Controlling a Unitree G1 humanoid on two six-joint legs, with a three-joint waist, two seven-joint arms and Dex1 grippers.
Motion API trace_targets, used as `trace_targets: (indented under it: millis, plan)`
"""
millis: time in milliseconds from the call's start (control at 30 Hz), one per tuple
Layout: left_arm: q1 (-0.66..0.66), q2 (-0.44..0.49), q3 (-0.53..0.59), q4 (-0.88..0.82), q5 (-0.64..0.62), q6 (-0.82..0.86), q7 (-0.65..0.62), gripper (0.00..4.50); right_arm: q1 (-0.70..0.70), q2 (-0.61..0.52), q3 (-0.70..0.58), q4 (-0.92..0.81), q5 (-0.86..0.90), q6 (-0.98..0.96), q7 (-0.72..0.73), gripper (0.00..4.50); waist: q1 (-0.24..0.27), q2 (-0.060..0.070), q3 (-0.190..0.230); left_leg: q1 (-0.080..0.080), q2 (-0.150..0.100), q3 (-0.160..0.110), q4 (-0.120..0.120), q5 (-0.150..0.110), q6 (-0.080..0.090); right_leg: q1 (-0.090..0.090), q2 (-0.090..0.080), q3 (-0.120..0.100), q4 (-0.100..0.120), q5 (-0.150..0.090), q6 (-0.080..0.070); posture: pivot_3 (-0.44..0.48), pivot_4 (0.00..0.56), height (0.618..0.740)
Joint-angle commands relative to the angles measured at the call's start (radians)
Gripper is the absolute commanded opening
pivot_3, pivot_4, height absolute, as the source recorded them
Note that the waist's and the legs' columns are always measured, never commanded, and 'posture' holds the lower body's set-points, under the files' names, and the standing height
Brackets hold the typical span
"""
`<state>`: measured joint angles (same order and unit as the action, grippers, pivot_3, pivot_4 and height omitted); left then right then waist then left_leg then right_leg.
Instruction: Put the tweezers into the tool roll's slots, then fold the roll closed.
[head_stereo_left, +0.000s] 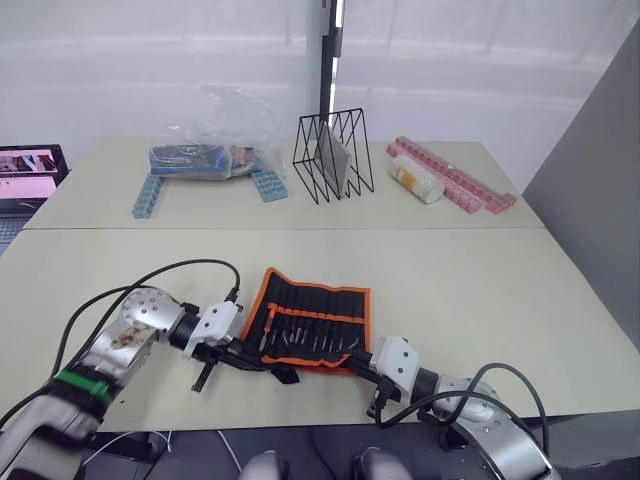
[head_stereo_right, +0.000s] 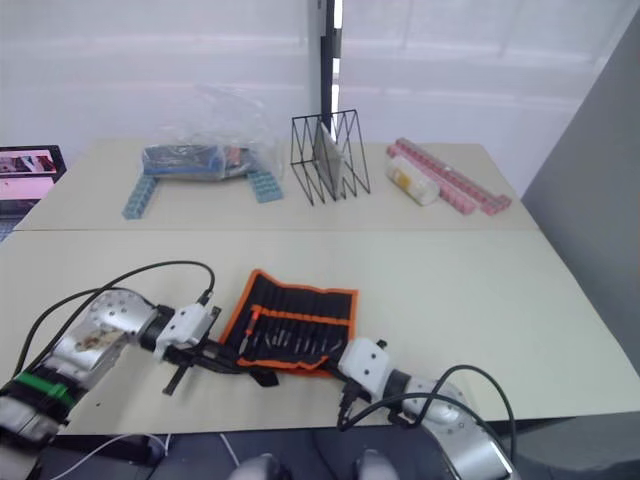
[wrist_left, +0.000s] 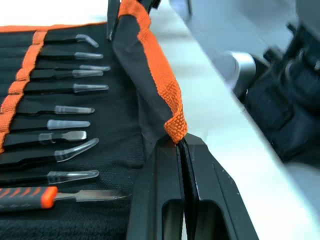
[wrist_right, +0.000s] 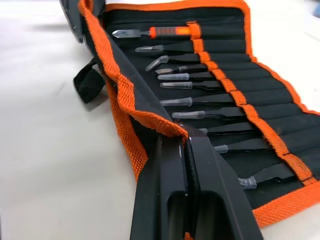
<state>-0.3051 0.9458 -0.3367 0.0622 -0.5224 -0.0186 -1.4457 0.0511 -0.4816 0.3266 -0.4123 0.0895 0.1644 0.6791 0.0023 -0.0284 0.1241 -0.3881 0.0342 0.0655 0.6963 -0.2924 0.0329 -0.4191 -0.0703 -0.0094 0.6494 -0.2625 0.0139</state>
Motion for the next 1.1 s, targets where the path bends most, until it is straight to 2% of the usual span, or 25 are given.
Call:
trace_targets:
  millis: [33, 233, 400, 667, 1100]
  plan:
    - [0.105, 0.031, 0.094, -0.168, -0.036, 0.154, 0.122, 0.02, -0.016, -0.006, -0.023, -0.037, 0.021, 0.045, 0.007, 0.00, 0.005, 0.000, 0.000, 0.000, 0.000, 0.000, 0.000, 0.000, 0.000, 0.000, -0.001, 0.000, 0.000, 0.000, 0.000, 0.000, 0.150, 0.737]
    - [0.197, -0.024, 0.198, -0.276, -0.045, 0.362, 0.322, 0.02, -0.038, 0.008, -0.038, -0.031, 0.044, 0.132, -0.007, 0.00, 0.012, 0.000, 0.000, 0.000, -0.002, 0.000, 0.000, 0.000, 0.000, 0.001, -0.002, -0.001, 0.000, 0.000, 0.000, 0.000, 0.150, 0.737]
    - [0.236, -0.061, 0.219, -0.288, -0.004, 0.407, 0.378, 0.02, -0.063, 0.046, -0.046, 0.000, 0.019, 0.225, -0.080, 0.00, 0.009, 0.001, 0.000, 0.002, -0.001, 0.000, 0.000, 0.000, 0.000, 0.002, -0.001, -0.001, 0.001, 0.000, 0.000, 0.000, 0.150, 0.737]
    - [0.284, -0.100, 0.232, -0.314, 0.023, 0.433, 0.419, 0.02, -0.102, 0.131, -0.055, 0.004, 0.029, 0.380, -0.171, 0.00, 0.009, 0.001, 0.000, 0.002, -0.002, 0.001, -0.001, 0.000, 0.000, 0.002, -0.001, 0.000, 0.001, 0.000, 0.000, 0.000, 0.150, 0.737]
    - [0.336, -0.080, 0.267, -0.275, 0.090, 0.342, 0.397, 0.02, -0.107, 0.106, -0.168, -0.026, 0.151, 0.323, -0.109, 0.00, 0.007, 0.001, 0.000, 0.003, -0.002, 0.001, -0.001, 0.000, 0.000, 0.002, -0.002, 0.000, 0.002, 0.000, 0.000, 0.000, 0.150, 0.737]
